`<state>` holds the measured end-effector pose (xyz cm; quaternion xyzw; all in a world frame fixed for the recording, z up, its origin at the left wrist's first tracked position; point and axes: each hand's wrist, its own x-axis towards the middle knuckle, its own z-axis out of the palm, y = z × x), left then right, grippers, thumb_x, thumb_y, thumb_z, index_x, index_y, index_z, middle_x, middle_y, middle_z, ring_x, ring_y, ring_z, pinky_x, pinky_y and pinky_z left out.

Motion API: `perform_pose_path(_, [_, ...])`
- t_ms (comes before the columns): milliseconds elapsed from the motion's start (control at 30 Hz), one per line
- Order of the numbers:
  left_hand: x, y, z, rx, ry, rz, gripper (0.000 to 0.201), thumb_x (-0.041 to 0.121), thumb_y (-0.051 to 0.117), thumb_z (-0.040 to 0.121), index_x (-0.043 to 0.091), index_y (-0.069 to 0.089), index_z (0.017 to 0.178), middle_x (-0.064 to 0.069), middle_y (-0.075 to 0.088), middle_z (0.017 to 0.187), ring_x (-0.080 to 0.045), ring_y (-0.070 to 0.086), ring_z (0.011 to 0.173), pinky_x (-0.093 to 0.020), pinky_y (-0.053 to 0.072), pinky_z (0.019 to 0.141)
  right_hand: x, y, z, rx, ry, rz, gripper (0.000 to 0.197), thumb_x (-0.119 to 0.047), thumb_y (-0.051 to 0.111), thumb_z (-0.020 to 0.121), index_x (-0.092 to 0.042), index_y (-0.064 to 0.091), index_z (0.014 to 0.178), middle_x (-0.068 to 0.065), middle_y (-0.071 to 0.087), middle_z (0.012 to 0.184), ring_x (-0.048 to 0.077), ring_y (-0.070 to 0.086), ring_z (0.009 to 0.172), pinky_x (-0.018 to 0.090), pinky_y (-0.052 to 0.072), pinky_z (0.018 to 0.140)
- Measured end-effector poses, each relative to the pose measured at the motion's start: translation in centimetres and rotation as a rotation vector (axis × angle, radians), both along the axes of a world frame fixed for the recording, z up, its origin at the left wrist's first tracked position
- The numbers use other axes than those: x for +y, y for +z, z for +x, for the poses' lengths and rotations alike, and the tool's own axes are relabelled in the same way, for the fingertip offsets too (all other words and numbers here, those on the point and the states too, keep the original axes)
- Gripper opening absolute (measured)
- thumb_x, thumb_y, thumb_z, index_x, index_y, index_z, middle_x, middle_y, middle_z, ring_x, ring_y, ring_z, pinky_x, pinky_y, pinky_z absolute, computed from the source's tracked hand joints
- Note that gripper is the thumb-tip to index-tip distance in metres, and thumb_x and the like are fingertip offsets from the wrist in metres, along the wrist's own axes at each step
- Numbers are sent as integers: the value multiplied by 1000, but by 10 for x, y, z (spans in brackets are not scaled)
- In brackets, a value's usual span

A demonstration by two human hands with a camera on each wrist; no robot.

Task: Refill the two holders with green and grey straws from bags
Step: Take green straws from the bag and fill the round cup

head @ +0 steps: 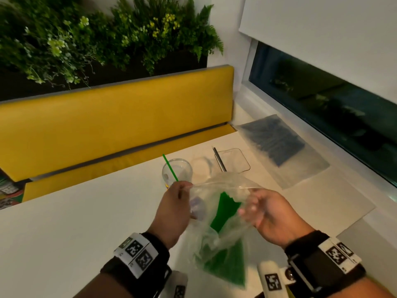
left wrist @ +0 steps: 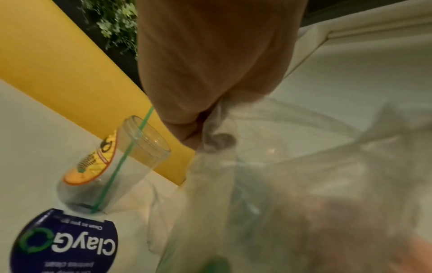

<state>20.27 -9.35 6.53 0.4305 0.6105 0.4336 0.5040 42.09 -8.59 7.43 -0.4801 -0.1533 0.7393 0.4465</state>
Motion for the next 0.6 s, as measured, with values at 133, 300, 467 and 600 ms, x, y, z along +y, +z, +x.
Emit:
perform_pose_path(133, [-4,-14,-21,217,12,66,21,20,39,104,26,59,103,5,61,80,-10,59,65,-27,47,58,-7,10,-4,-396,300,109,17,-19,60,93,-15,64,109,-5,63,55,10,56,43,21,44,40])
perform_pose_path(300, [-18,-23,-23,719,-60,258,31,17,58,90,24,54,120,0,54,109,-18,59,92,-30,49,78,-8,-8,-29,-641,306,94,26,-42,66,88,-21,72,102,3,77,92,22,72,77,32,53,65])
perform_pose_path(467, [-47,1,19,898,-457,762,18,22,54,81,16,67,92,-5,62,94,-23,55,84,-35,43,72,-3,-16,-58,-739,239,140,29,-43,58,90,-16,63,81,6,58,72,18,51,57,28,39,50])
perform_pose_path(600, [-38,9,24,1364,-708,310,22,19,40,95,19,61,103,-4,64,100,-28,63,93,-40,42,84,-7,-7,-67,-911,350,284,39,-49,47,94,-20,60,71,9,56,78,22,54,70,39,44,65])
